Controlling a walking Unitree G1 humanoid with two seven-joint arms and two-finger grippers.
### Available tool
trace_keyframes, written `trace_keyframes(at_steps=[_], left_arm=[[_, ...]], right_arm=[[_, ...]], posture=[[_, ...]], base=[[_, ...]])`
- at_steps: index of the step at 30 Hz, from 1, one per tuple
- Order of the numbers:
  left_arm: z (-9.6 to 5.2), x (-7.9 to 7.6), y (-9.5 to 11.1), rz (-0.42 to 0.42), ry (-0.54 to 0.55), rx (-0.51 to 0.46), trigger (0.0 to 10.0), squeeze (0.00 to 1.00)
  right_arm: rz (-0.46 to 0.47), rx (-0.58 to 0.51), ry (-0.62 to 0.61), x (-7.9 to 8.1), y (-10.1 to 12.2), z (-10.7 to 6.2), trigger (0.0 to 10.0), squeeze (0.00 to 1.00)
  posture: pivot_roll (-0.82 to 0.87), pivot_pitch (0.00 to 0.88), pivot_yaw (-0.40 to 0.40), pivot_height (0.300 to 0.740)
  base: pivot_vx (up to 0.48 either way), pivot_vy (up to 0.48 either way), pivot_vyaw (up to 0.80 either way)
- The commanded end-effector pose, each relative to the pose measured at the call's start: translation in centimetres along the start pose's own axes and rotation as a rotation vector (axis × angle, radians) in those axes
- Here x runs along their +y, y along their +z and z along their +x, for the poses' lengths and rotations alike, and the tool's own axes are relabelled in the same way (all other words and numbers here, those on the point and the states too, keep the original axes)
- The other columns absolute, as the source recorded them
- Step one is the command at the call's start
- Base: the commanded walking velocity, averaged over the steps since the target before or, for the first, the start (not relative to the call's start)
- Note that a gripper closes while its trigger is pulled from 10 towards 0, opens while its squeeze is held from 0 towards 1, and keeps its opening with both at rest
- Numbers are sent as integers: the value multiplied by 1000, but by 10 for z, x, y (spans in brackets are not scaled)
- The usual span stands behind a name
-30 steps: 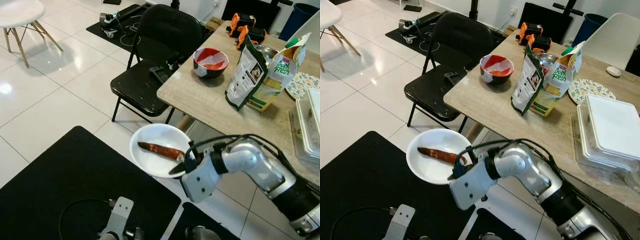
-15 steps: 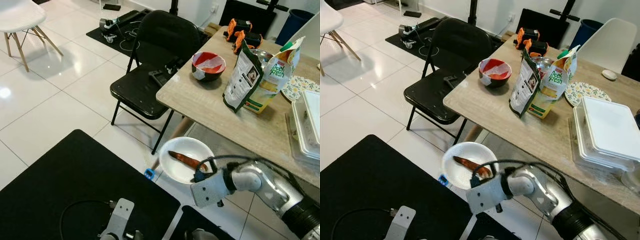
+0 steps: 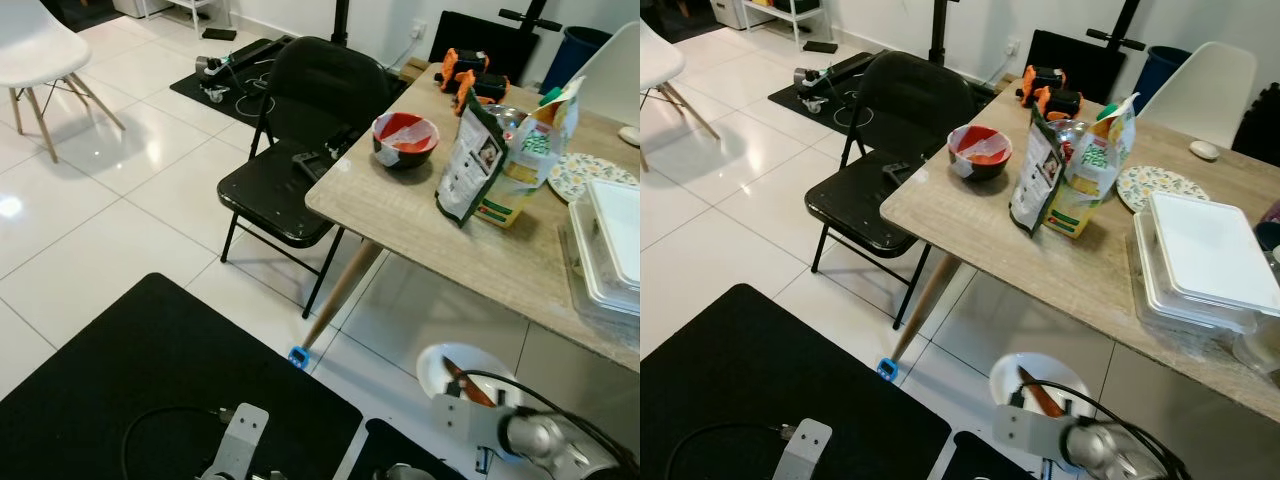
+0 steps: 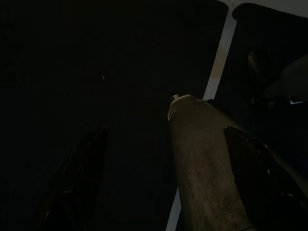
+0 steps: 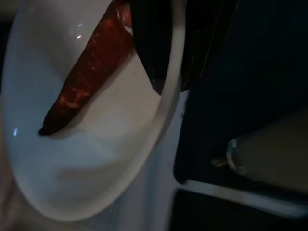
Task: Restocking fridge
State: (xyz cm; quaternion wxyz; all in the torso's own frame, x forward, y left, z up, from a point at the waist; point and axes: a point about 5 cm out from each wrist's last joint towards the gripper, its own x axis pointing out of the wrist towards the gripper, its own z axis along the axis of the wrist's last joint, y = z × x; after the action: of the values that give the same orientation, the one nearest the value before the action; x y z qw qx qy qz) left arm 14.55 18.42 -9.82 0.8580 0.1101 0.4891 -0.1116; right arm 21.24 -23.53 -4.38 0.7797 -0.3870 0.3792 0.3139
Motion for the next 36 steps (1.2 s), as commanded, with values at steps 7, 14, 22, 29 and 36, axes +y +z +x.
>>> trace_keyframes(at_steps=[7,14,22,29,36], left_arm=[[-3,-1,-16,-7,5,71,10000,0],[-3,1,-18,-24,21,82,10000,0],[-3,0,-18,-62,24,94,10000,0],[-2,1,-17,-49,27,101,10000,0],[-2,0,-17,-35,31,105,10000,0]], right_arm=[[456,194,-123,24,-54,-11,10000,0],[753,319,-246,48,-84,-22,10000,0],[901,381,-307,60,-99,-29,10000,0],[938,383,-320,60,-98,-28,10000,0],[928,388,-316,60,-98,-28,10000,0]], posture=[[-20,58,-49,740],[-20,45,-46,740],[-17,31,-40,740],[-19,24,-43,740],[-16,19,-48,740]], base=[[0,0,0],[0,0,0],[0,0,0],[-119,0,0],[-323,0,0]])
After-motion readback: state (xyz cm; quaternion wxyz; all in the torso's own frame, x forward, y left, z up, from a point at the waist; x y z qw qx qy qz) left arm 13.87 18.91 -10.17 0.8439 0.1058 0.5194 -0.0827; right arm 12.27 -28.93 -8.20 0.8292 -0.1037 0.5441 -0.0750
